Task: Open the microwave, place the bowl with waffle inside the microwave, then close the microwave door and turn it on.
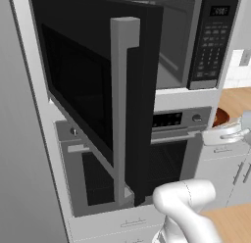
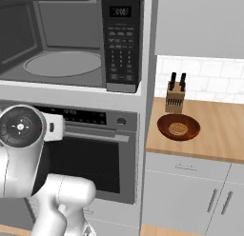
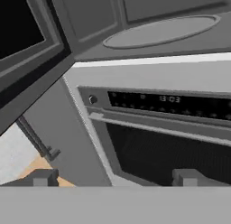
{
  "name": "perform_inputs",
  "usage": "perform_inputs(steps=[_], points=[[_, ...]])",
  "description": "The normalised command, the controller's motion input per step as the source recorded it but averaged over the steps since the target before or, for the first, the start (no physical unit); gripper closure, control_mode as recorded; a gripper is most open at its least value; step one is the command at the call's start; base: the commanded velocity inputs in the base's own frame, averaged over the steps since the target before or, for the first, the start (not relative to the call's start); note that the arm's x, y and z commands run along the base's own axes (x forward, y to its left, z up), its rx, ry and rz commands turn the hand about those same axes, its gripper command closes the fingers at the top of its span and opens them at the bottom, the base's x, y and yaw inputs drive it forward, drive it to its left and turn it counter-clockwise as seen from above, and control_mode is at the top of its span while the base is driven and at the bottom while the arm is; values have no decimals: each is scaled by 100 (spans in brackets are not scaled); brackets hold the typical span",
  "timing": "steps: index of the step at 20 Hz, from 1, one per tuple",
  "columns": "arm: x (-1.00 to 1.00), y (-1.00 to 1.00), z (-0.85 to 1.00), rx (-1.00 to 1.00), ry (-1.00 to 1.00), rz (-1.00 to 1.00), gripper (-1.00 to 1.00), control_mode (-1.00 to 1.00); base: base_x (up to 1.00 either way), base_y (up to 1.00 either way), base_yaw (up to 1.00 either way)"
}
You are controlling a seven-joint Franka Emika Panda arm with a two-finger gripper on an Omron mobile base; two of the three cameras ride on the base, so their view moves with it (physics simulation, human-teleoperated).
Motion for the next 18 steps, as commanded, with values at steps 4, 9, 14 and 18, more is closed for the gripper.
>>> perform_inputs(steps=[4, 9, 14, 18], points=[[9, -100, -54, 0, 34, -46, -100, -100, 0, 0, 0], [20, -100, -61, 0, 22, -43, -100, -100, 0, 0, 0], [37, -100, -68, 7, 12, -37, -100, -100, 0, 0, 0], [52, -100, -21, 25, 5, -24, -100, -100, 0, 0, 0]])
